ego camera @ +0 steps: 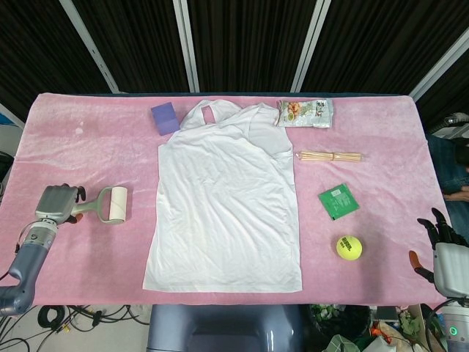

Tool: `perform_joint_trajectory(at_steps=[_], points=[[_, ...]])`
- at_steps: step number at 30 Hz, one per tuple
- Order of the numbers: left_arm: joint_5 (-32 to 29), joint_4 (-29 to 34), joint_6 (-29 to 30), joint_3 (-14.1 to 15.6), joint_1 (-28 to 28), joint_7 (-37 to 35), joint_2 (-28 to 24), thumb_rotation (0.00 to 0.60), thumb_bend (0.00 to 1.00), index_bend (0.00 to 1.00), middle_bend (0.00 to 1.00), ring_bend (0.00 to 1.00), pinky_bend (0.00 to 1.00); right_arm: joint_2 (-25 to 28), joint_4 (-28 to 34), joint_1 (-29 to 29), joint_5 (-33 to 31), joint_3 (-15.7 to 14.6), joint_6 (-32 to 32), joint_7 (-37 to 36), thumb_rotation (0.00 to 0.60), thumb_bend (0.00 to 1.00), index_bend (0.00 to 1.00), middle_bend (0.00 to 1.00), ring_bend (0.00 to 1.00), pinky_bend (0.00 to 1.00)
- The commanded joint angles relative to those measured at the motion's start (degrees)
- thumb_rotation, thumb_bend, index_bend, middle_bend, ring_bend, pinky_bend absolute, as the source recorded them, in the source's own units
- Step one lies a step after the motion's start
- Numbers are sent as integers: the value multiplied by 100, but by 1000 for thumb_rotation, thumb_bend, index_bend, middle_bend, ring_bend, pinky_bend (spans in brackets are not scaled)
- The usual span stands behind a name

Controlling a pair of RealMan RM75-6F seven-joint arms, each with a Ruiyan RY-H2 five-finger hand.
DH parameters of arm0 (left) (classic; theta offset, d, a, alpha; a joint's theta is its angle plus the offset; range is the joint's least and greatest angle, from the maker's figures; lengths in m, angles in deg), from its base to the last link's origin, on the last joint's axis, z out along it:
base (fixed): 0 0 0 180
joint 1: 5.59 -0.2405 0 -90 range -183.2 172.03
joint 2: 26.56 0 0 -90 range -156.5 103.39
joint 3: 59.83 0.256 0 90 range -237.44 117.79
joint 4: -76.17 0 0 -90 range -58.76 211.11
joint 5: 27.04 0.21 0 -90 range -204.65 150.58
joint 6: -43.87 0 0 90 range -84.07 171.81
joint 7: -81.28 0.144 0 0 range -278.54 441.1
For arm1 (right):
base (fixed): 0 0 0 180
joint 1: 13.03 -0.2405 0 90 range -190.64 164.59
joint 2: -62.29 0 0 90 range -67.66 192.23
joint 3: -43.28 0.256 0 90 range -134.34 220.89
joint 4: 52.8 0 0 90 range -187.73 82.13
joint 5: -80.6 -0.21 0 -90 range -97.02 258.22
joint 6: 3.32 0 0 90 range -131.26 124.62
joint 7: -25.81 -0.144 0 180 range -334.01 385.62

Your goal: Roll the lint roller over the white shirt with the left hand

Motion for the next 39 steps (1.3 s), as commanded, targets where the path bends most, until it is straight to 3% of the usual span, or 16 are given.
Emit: perform_joint_trajectory(at_steps=[1,20,27,39], points=[[-21,10,-18,7,14,49,4,600,262,444,469,330,446,1,-2,0,4,-1,-1,-3,600,264,236,55,228,329],[-249,-58,-139,56,73,406,101,600,306,458,484,336,453,-2,-1,-1,-18,5,5,4,600,264,236,55,228,329],[-77,-104,57,50,80,382,217,600,497,544,560,403,545,0,9,1,-41,16,6,-14,600,264,236,55,231,333],[130,88,750,-24,-146,278,77,600,587,592,600,456,622,7,20,2,-34,8,19,-43,600,263,236,55,231,336]])
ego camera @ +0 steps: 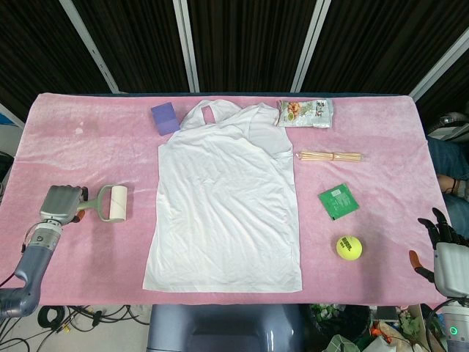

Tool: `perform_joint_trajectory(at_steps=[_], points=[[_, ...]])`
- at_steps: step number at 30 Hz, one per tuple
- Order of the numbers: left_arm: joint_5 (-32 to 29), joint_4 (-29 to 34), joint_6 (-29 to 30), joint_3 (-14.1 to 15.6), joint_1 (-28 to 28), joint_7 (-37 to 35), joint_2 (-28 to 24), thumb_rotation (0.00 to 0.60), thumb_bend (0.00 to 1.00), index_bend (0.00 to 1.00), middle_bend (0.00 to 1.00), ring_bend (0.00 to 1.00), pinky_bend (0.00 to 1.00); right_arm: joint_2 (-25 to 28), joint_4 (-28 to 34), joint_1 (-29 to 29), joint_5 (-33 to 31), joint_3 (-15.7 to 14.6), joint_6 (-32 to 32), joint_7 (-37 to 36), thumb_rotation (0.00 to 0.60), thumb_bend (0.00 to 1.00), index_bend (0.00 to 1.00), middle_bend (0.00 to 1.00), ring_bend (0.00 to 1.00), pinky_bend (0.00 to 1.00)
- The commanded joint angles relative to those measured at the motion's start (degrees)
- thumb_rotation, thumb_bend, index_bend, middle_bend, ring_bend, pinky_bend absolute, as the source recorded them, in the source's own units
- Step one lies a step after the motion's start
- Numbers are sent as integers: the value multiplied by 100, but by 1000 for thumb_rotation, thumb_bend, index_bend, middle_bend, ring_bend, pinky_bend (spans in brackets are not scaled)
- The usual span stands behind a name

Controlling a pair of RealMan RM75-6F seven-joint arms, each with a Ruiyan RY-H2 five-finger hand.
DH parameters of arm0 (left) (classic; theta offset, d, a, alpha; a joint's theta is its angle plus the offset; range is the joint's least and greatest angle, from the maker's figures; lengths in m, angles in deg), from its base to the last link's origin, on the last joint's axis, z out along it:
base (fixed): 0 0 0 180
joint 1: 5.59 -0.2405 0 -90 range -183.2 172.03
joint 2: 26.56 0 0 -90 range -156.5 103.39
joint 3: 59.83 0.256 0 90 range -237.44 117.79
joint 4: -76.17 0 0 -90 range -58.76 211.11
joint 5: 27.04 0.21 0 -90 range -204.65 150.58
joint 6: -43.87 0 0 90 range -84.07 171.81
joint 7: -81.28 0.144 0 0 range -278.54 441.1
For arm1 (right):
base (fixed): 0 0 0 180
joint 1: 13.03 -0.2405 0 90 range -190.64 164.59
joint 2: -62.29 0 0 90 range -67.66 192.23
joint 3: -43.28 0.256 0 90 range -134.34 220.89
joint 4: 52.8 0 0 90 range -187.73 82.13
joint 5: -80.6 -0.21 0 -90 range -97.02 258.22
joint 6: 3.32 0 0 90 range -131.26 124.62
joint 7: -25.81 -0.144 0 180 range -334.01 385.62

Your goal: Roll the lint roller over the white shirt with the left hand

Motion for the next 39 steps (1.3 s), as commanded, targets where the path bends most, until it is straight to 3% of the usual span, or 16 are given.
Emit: perform_joint_trajectory(at_steps=[1,11,17,24,31,39], points=[[64,209,322,-86,-136,-126,-161,600,587,593,600,456,622,0,3,0,-4,-3,6,2,600,263,236,55,231,336],[589,1095,805,-292,-164,-761,-750,600,588,613,615,466,631,1,18,11,-21,1,-11,19,600,264,236,55,231,337],[786,1896,529,-492,229,-704,-1036,600,588,616,616,466,631,-1,19,12,-16,0,-19,33,600,263,236,55,231,337],[742,2588,54,-789,824,-437,-982,600,588,633,628,475,637,8,16,14,-60,24,-18,4,600,264,236,55,231,337],[208,2779,-636,-846,1367,104,-746,600,587,636,632,479,637,12,17,12,-72,33,-14,-4,600,263,236,55,231,337],[-961,2519,-1089,-656,1868,1091,-322,600,588,636,634,483,642,21,11,15,-96,47,-17,-19,600,264,236,55,231,337]])
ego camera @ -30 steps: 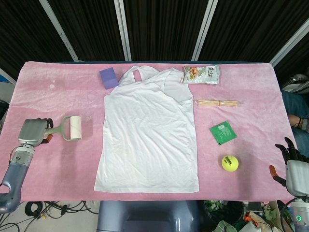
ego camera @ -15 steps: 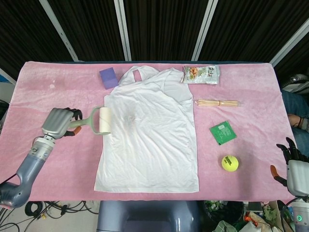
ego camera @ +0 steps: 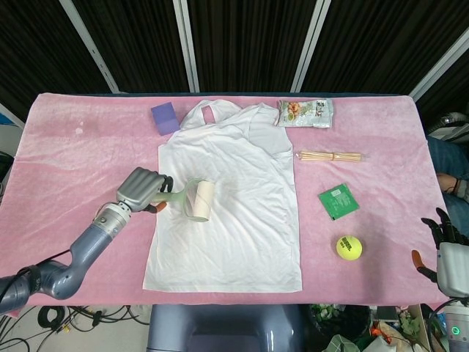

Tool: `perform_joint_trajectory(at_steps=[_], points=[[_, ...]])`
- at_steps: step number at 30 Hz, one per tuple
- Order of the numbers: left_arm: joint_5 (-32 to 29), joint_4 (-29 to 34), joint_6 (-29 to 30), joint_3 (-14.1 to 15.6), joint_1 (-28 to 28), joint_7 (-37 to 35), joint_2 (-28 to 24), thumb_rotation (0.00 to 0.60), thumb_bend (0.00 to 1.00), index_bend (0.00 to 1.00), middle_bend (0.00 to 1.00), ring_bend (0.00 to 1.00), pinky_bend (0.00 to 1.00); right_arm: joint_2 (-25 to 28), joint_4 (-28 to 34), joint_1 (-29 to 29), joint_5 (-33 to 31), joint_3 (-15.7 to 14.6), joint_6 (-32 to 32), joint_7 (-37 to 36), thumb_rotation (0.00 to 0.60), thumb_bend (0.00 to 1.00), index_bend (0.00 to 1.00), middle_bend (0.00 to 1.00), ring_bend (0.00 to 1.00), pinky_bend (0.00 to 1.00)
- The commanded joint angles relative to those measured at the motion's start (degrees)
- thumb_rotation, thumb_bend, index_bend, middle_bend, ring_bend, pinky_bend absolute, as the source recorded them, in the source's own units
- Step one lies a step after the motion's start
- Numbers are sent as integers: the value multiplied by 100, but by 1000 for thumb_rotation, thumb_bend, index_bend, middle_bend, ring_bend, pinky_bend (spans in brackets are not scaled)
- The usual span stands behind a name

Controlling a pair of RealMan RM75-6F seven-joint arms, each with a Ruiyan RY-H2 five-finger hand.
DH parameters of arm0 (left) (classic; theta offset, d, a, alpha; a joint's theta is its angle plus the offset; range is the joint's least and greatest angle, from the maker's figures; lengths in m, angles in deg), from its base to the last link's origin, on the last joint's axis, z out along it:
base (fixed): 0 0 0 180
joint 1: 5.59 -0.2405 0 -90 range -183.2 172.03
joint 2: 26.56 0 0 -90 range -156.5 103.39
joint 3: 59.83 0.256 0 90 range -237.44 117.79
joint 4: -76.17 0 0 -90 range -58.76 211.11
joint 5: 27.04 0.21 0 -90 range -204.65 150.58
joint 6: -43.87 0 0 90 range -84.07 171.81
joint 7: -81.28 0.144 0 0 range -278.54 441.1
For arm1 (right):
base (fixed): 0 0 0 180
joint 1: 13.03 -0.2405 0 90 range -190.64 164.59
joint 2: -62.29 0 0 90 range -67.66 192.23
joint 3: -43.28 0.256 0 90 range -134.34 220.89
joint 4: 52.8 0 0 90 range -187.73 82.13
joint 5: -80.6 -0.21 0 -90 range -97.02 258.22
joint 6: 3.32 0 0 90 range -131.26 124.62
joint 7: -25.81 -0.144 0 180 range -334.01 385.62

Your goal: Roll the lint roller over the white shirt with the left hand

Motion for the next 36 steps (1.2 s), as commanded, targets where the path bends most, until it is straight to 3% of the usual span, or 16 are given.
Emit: perform_joint_trajectory(at_steps=[1,5,12,22,36], points=[[-693,-174,-197,126,305,540,305,600,588,636,635,483,643,1,0,1,-3,4,-3,-4,600,264,236,55,231,337],[-1559,-252,-34,338,567,1214,533,600,588,636,635,483,653,2,3,2,-14,10,-4,-15,600,264,236,55,231,337],[-2389,-350,453,586,759,1869,836,600,588,636,638,484,660,3,3,-1,-14,10,3,-19,600,263,236,55,231,337],[-2602,-441,617,715,1048,2299,1098,600,588,637,639,486,660,-1,8,-2,-16,11,5,-25,600,263,236,55,231,337],[-3094,-559,771,407,1688,2759,1701,600,588,638,640,486,667,2,14,-4,-12,4,19,-45,600,264,236,55,231,337]])
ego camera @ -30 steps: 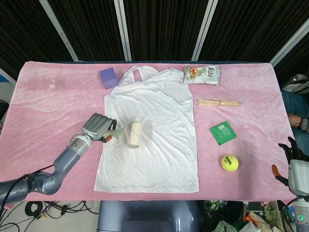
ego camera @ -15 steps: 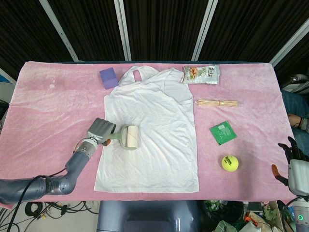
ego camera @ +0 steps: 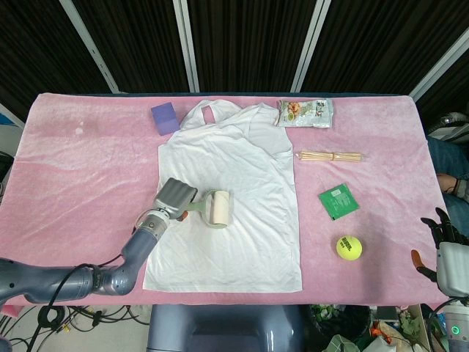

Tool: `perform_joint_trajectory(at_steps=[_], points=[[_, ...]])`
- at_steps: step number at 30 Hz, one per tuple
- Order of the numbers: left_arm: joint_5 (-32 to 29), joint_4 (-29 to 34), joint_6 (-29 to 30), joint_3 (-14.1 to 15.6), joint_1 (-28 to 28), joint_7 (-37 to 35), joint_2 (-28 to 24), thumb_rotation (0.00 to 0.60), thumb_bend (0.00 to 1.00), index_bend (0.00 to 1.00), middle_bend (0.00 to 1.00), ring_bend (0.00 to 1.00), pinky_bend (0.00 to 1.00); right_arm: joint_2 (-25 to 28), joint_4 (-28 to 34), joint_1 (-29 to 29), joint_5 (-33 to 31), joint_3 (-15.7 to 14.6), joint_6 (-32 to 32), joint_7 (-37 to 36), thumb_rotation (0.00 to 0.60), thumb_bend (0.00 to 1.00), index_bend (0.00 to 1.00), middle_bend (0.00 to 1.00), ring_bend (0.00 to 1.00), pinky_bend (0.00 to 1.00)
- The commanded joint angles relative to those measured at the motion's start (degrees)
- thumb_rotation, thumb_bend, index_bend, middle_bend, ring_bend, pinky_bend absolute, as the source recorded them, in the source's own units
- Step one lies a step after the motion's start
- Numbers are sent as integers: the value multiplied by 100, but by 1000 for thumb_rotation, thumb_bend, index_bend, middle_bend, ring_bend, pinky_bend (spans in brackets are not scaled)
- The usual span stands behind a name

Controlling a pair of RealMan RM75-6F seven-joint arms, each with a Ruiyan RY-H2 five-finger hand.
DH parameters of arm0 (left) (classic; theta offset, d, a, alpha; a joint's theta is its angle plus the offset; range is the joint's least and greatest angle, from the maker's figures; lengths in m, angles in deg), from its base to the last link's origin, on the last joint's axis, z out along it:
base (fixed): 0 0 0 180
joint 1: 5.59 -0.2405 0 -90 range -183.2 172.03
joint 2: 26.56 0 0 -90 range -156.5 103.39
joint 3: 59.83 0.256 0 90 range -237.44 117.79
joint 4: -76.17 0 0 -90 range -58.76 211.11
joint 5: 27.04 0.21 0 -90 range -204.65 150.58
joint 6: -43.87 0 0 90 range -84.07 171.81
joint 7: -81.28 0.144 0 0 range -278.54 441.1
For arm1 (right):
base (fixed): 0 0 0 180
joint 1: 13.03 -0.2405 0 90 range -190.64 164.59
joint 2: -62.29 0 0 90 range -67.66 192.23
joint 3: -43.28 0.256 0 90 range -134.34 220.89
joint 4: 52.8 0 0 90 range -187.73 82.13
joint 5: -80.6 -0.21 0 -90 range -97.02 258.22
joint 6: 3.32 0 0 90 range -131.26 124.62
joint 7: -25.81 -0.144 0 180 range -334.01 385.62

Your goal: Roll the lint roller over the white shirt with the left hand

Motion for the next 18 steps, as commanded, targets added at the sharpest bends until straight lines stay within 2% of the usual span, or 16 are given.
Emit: perform_joint_trajectory(at_steps=[1,10,18], points=[[-216,-129,-5,-114,217,151,231,600,588,638,641,486,667,1,1,4,-5,1,-4,-3,600,264,236,55,231,337],[-605,-404,57,-206,531,381,579,600,588,638,641,486,668,12,4,8,-24,7,1,-25,600,263,236,55,231,337],[-862,-296,199,44,497,561,334,600,587,642,641,486,668,6,8,7,-32,4,10,-18,600,264,236,55,231,337]])
